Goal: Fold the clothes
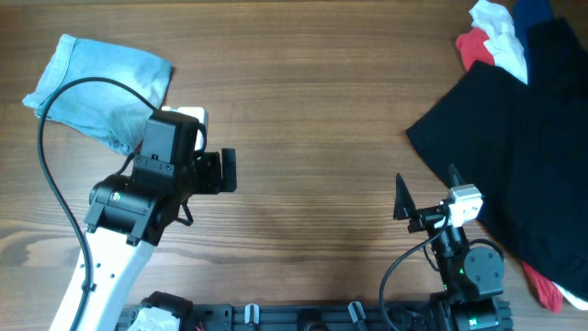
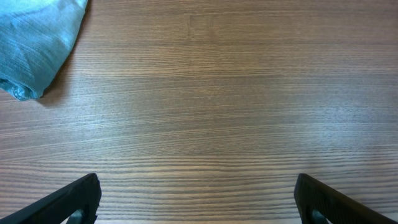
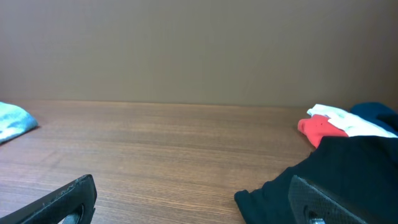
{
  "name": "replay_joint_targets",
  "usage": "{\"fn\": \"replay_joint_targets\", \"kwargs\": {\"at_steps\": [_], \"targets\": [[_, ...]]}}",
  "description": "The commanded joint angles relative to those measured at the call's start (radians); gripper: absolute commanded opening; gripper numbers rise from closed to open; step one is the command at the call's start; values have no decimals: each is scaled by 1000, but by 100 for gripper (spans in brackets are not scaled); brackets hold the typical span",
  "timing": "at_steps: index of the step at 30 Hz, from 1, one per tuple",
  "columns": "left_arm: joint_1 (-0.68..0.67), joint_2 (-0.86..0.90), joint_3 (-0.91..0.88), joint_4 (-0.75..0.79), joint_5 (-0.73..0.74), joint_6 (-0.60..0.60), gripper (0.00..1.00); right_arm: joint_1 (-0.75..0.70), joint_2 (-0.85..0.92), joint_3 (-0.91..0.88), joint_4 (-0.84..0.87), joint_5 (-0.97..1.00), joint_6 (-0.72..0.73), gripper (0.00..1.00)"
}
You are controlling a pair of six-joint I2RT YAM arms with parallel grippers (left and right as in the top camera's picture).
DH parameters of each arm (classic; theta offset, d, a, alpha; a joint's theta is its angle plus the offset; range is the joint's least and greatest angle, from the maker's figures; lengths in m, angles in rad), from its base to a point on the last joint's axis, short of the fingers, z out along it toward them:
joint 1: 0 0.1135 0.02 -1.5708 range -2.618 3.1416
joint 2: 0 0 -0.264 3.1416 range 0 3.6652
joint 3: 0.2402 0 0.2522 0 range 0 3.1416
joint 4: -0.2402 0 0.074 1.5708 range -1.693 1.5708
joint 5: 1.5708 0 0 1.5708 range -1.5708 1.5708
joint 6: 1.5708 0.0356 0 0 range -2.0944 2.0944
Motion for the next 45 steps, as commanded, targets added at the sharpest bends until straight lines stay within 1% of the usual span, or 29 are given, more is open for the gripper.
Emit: {"fn": "replay_joint_targets", "kwargs": {"at_steps": [1, 15, 20, 24, 29, 33, 38, 42, 45], "targets": [[-3, 0, -6, 0, -10, -6, 100, -5, -12, -1, 2, -17, -13, 100], [4, -25, -6, -24, -10, -5, 100, -5, -12, -1, 2, -17, -13, 100], [78, -146, -52, 4, 17, -5, 100, -5, -12, -1, 2, -17, -13, 100], [146, -293, -187, 74, 40, -1, 100, -5, -12, -1, 2, -17, -13, 100], [161, -496, -404, 226, 40, -2, 100, -5, -12, -1, 2, -17, -13, 100], [161, -668, -611, 451, 59, -2, 100, -5, -12, -1, 2, -17, -13, 100], [183, -819, -828, 717, 146, -2, 100, -5, -12, -1, 2, -17, -13, 100], [196, -919, -945, 876, 164, 3, 100, -5, -12, -1, 2, -17, -13, 100], [204, -970, -988, 933, 164, 4, 100, -5, -12, -1, 2, -17, -13, 100]]}}
